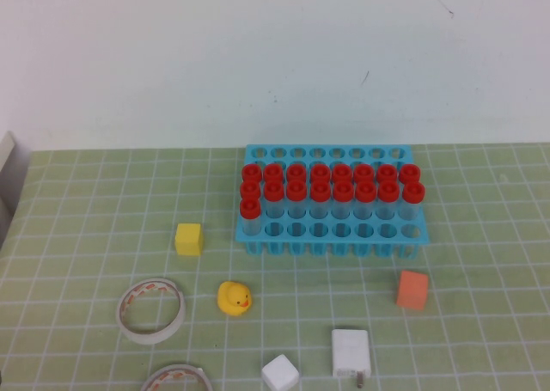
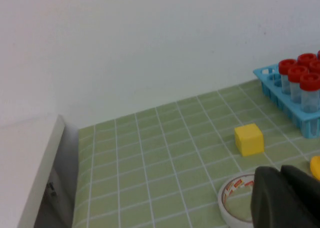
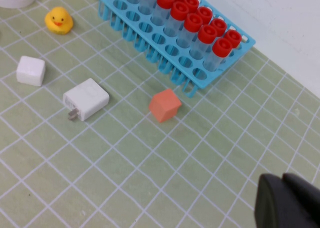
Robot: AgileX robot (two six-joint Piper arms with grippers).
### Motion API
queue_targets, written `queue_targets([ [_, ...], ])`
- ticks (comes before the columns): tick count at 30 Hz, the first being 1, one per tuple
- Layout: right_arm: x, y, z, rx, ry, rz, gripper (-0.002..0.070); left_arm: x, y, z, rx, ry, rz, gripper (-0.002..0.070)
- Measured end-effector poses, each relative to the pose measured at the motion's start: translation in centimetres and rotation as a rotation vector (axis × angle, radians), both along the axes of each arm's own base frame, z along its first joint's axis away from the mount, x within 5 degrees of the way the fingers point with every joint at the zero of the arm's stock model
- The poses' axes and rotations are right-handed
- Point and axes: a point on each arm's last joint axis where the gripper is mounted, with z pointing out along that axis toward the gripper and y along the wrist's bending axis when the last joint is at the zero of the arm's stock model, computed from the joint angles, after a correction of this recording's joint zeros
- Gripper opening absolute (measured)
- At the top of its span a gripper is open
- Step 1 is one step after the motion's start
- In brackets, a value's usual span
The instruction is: Place the test tubes
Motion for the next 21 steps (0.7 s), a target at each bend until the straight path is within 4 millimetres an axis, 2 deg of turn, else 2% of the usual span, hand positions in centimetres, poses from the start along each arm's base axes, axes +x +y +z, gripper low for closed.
queue_targets([
  [6, 0.0, 0.0, 0.0, 0.000, 0.000, 0.000, -0.0001, -0.1, 0.1, -0.6, -0.003, 0.072, 0.033, 0.0000],
  [11, 0.0, 0.0, 0.0, 0.000, 0.000, 0.000, -0.0001, -0.3, 0.0, -1.6, -0.056, 0.196, 0.034, 0.0000],
  [21, 0.0, 0.0, 0.0, 0.000, 0.000, 0.000, -0.0001, -0.3, 0.0, -1.7, -0.090, 0.208, 0.040, 0.0000],
])
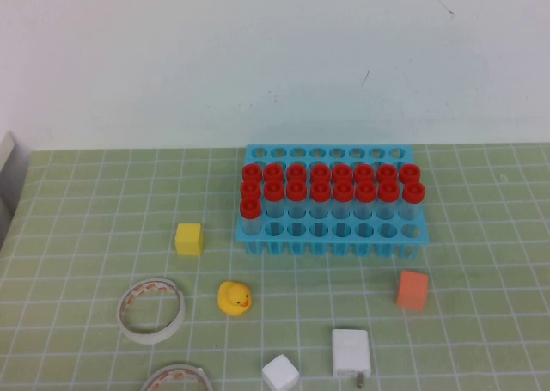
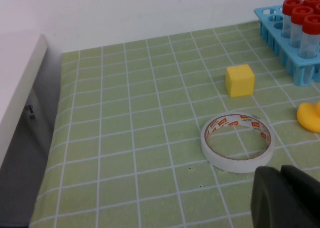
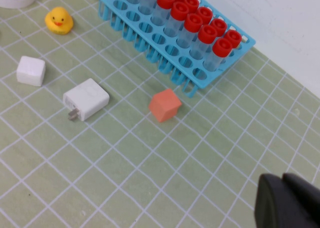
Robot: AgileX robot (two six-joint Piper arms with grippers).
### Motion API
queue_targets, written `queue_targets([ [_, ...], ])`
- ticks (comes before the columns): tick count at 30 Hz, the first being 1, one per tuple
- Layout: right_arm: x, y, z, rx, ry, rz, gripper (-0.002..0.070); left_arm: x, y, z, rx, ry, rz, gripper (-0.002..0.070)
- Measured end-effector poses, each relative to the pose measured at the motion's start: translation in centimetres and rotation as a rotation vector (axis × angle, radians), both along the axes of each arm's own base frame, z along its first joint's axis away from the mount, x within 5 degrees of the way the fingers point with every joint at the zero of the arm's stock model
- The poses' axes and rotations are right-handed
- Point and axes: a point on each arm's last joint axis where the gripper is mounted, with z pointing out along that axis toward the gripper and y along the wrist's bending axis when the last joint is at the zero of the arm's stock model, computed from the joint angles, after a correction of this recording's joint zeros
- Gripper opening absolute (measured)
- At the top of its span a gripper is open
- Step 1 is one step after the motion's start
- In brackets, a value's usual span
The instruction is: Place the test tubes
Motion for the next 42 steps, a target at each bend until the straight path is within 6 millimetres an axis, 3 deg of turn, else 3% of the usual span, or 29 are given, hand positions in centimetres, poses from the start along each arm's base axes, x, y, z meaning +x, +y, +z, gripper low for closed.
queue_targets([
  [42, 0.00, 0.00, 0.00, 0.000, 0.000, 0.000, -0.0001, 0.01, 0.35, -0.02, -0.011, 0.002, 0.042, 0.0000],
])
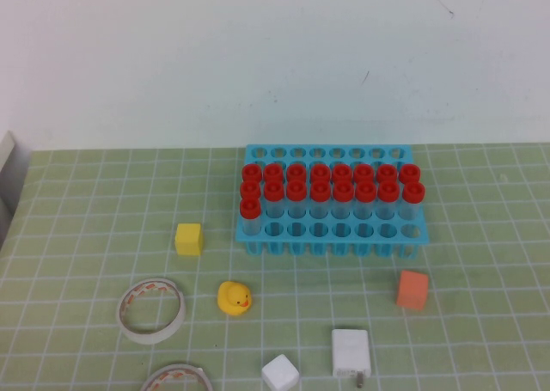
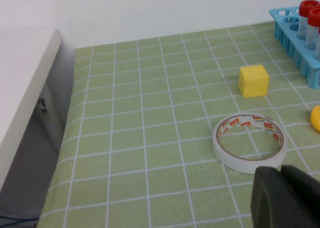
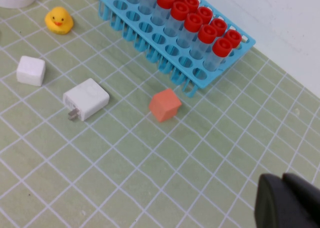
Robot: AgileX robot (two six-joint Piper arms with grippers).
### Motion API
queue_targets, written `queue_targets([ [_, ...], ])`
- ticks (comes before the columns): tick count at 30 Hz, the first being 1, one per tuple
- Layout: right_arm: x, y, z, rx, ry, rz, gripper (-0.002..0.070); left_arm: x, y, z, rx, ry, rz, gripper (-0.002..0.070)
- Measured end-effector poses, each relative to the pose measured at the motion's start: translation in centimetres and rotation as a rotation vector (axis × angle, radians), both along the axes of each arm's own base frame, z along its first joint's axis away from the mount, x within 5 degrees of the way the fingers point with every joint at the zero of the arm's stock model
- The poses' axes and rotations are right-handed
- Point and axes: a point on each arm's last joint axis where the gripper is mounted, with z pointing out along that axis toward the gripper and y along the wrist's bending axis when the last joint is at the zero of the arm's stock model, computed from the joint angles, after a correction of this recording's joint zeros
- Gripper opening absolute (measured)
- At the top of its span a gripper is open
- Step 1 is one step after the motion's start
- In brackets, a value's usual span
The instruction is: Place the test tubes
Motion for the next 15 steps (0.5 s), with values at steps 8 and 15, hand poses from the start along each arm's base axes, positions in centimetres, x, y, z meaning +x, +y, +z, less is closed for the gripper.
queue_targets([
  [8, 0.0, -0.1, 0.0, 0.002, -0.002, -0.021, -0.0001, 0.0, 0.0, 0.0, 0.000, 0.000, 0.000, 0.0000],
  [15, 0.0, -1.5, 0.1, 0.007, -0.010, -0.255, -0.0001, 0.0, 0.0, 0.0, 0.000, 0.000, 0.000, 0.0000],
])
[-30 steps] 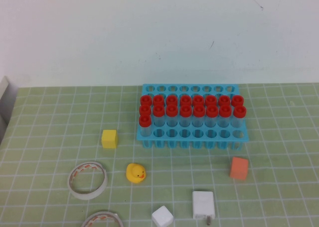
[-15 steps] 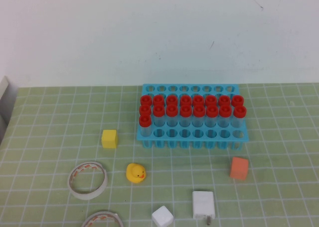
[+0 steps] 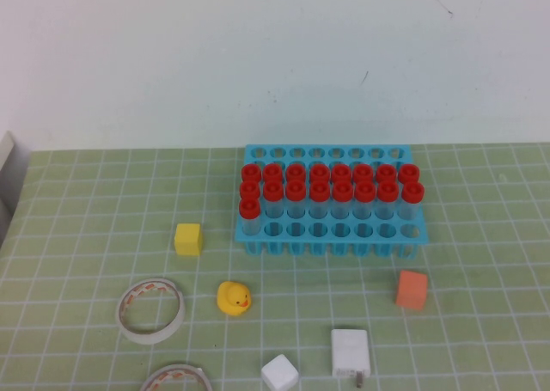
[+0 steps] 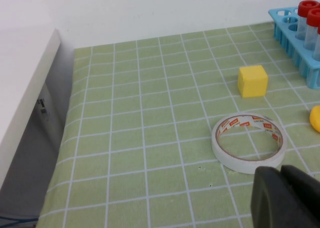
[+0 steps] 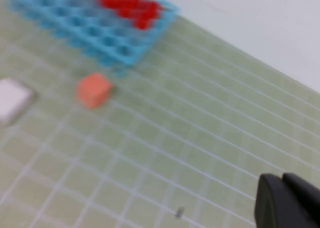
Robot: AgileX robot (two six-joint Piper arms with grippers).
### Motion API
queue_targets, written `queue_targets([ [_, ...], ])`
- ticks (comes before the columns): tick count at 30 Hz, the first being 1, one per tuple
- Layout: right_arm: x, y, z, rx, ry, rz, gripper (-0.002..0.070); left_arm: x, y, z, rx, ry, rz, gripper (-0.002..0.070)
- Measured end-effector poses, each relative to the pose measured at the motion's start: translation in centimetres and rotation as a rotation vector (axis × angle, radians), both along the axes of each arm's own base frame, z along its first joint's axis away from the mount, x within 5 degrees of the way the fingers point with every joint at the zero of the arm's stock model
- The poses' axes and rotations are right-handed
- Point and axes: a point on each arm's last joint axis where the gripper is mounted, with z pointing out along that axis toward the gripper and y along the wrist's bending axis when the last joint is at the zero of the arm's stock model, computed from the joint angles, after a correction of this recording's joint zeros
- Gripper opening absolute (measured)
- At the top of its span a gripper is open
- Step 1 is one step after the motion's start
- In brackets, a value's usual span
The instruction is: Place the test tubes
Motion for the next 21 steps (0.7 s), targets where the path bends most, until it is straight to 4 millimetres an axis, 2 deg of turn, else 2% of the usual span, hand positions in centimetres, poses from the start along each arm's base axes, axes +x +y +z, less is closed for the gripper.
queue_targets([
  [12, -0.3, -1.8, 1.1, 0.140, -0.147, -0.454, -0.0001, 0.0, 0.0, 0.0, 0.000, 0.000, 0.000, 0.0000],
  [16, -0.6, -2.3, 1.2, 0.156, -0.168, -0.552, -0.0001, 0.0, 0.0, 0.0, 0.000, 0.000, 0.000, 0.0000],
  [21, -0.6, -2.4, 1.2, 0.156, -0.172, -0.575, -0.0001, 0.0, 0.0, 0.0, 0.000, 0.000, 0.000, 0.0000],
])
